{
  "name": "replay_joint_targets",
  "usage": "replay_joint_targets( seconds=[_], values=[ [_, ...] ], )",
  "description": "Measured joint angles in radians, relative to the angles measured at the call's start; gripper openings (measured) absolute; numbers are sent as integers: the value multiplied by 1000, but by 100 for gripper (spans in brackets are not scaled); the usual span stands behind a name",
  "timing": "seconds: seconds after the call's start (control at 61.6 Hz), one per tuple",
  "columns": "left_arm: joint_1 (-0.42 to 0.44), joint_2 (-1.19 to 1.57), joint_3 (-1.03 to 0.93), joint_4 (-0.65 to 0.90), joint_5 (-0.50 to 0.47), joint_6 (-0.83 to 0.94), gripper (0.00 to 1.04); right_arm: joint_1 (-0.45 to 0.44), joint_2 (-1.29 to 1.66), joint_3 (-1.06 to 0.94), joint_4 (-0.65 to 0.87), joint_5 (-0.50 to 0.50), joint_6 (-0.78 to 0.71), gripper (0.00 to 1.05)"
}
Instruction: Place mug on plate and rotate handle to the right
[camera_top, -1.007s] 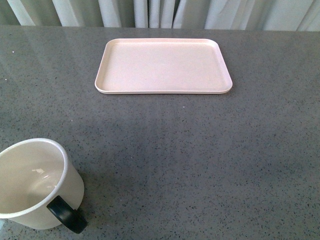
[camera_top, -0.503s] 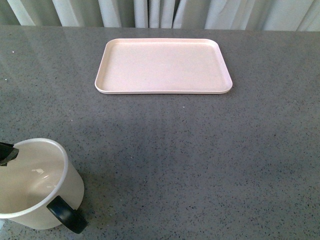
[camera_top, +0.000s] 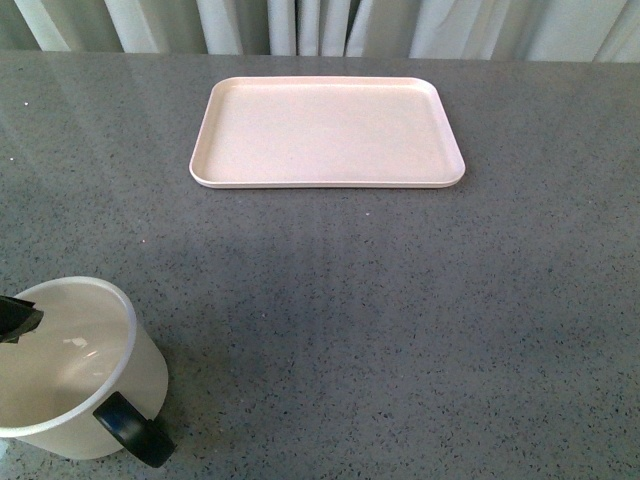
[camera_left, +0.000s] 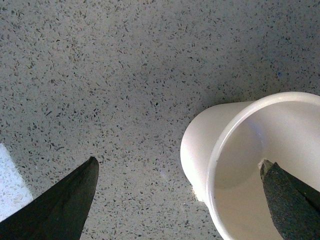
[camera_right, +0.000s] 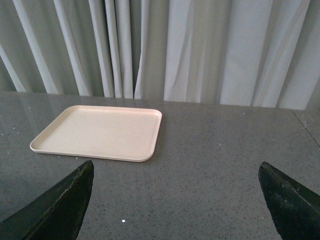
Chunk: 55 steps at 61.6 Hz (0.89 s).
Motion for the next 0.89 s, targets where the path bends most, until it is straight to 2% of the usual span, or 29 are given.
replay_joint_targets(
  seconds=[0.195,0.341,0.39,0.438,0.585,0.796,0.893],
  values=[
    [2,28,8,0,-1,16,95,0,0,0,0,0,0,96],
    [-5,37,16,-2,-9,22,91,0,0,0,0,0,0,96],
    [-11,38,19,-5,-12,24,86,0,0,0,0,0,0,96],
    [-15,42,21,-6,-13,29,81,0,0,0,0,0,0,96],
    [-27,62,24,-13,-22,45,55,0,0,0,0,0,0,96],
    [-34,69,27,-19,-23,54,27,0,0,0,0,0,0,96],
    [-39,76,32,-26,-23,58,7,0,0,0,0,0,0,96]
  ],
)
